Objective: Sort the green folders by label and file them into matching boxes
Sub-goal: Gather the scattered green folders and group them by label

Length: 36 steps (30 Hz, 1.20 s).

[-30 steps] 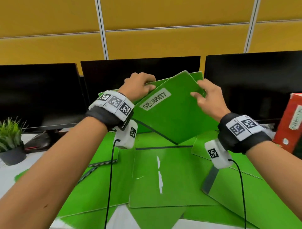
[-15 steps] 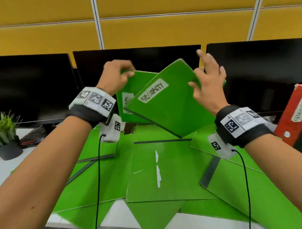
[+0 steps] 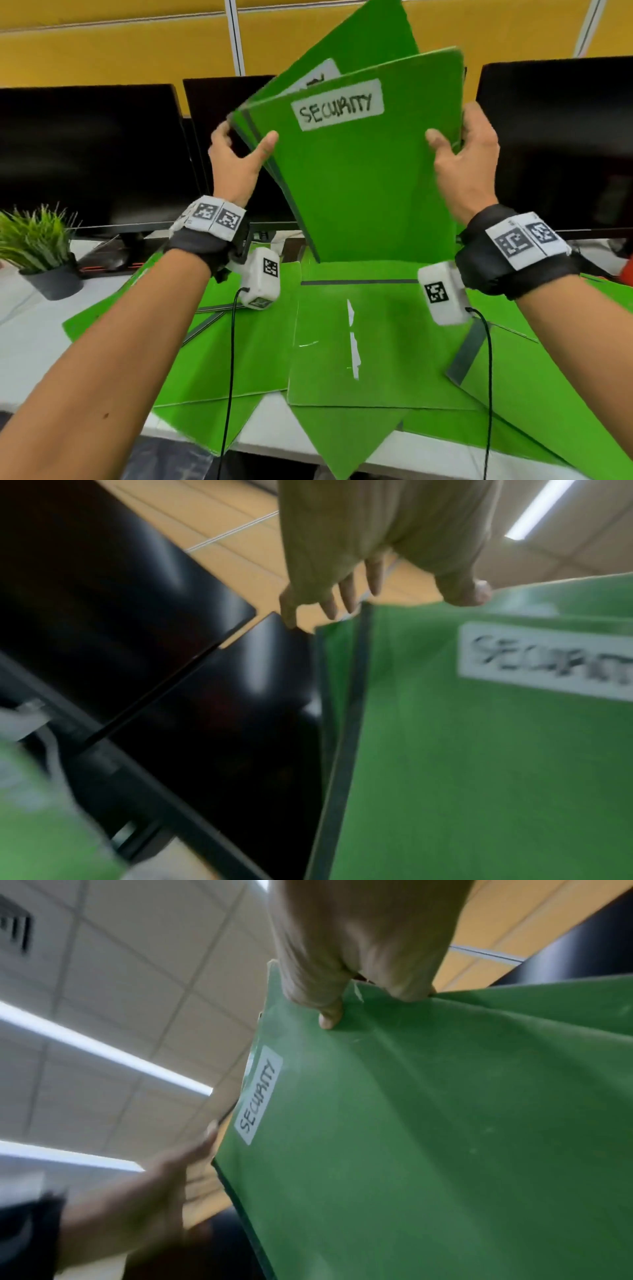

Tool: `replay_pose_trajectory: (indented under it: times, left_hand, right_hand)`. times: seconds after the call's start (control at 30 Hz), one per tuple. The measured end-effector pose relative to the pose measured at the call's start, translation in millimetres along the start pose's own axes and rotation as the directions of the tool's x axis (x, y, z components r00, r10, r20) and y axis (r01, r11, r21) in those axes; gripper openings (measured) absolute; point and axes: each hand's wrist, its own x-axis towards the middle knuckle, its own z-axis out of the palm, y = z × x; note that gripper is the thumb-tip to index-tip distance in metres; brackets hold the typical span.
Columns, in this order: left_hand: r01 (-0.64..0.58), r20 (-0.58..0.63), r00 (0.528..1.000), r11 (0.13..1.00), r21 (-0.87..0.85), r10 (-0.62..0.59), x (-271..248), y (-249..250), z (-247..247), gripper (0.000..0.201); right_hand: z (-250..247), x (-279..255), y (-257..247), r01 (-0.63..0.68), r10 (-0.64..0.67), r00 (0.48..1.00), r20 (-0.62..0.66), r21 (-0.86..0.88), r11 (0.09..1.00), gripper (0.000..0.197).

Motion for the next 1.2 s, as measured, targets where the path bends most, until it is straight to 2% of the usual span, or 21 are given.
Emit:
replay_pose_trajectory:
  times: [0.07, 0.13, 0.17, 0.23, 0.3, 0.37, 0.4, 0.47, 0.53, 0.6, 0.73, 0.8, 0.87, 0.97, 1.1, 1.2]
  left_hand:
    - [0.147, 0.071, 0.987, 0.985, -0.09, -0.141, -4, -13, 2, 0.109]
    - [0.2, 0.142, 0.975, 0.957, -0.21, -0.173, -6, -24, 5, 0.13]
    - [0.203, 0.154, 0.973, 0.949, -0.239, -0.169, -5, -33, 6, 0.132]
    - [0.19, 0.182, 0.973, 0.945, -0.266, -0.144, -10, -42, 5, 0.114]
    - [0.151, 0.252, 0.963, 0.964, -0.219, -0.094, -20, -45, 2, 0.099]
    - [0.108, 0.335, 0.94, 0.99, -0.096, -0.07, -25, -48, -3, 0.098]
    - [0.099, 0.37, 0.924, 0.995, -0.002, -0.091, -24, -53, -5, 0.089]
    - [0.049, 0.432, 0.888, 0.965, 0.258, -0.16, -20, -70, -10, 0.067]
    - [-0.014, 0.479, 0.829, 0.844, 0.535, -0.29, -20, -92, -13, 0.06]
    - [-0.053, 0.473, 0.767, 0.691, 0.721, -0.434, -29, -117, -12, 0.059]
    - [-0.221, 0.43, 0.656, 0.387, 0.895, -0.62, -48, -168, -13, 0.062]
    - [-0.293, 0.422, 0.634, 0.303, 0.907, -0.648, -50, -183, -15, 0.055]
    - [-0.305, 0.432, 0.669, 0.307, 0.902, -0.605, -49, -188, -16, 0.037]
    - [-0.305, 0.44, 0.782, 0.346, 0.888, -0.442, -40, -179, -17, 0.025]
    - [-0.099, 0.286, 0.931, 0.594, 0.798, -0.228, -16, -145, -25, 0.028]
    - [-0.141, 0.208, 0.978, 0.719, 0.68, -0.005, -3, -106, -32, 0.024]
  right_hand:
    - [9, -7, 3, -0.049, 0.053, 0.998, -0.032, 0.111, 0.993, 0.024]
    - [18, -18, 9, -0.113, 0.123, 0.992, -0.031, 0.221, 0.969, 0.022]
    - [22, -24, 12, -0.158, 0.172, 0.985, -0.026, 0.278, 0.947, 0.029]
    - [29, -37, 19, -0.255, 0.27, 0.963, 0.009, 0.362, 0.897, 0.041]
    - [35, -47, 29, -0.342, 0.344, 0.937, 0.056, 0.344, 0.875, 0.043]
    - [40, -54, 38, -0.396, 0.389, 0.917, 0.083, 0.274, 0.876, 0.064]
    - [42, -55, 47, -0.408, 0.398, 0.913, 0.096, 0.268, 0.873, 0.068]
    - [45, -57, 56, -0.383, 0.373, 0.923, 0.09, 0.257, 0.887, 0.05]
    - [47, -55, 59, -0.378, 0.37, 0.926, 0.077, 0.231, 0.897, 0.044]
    - [49, -51, 62, -0.376, 0.368, 0.927, 0.078, 0.208, 0.903, 0.039]
    - [55, -44, 68, -0.372, 0.364, 0.928, 0.078, 0.229, 0.899, 0.033]
    - [57, -42, 73, -0.362, 0.354, 0.932, 0.079, 0.238, 0.901, 0.034]
    - [59, -39, 79, -0.366, 0.358, 0.931, 0.077, 0.239, 0.899, 0.034]
    - [61, -35, 81, -0.375, 0.365, 0.927, 0.084, 0.24, 0.896, 0.033]
    - [61, -30, 80, -0.386, 0.366, 0.922, 0.125, 0.271, 0.881, 0.035]
    - [61, -30, 78, -0.399, 0.362, 0.916, 0.172, 0.302, 0.866, 0.038]
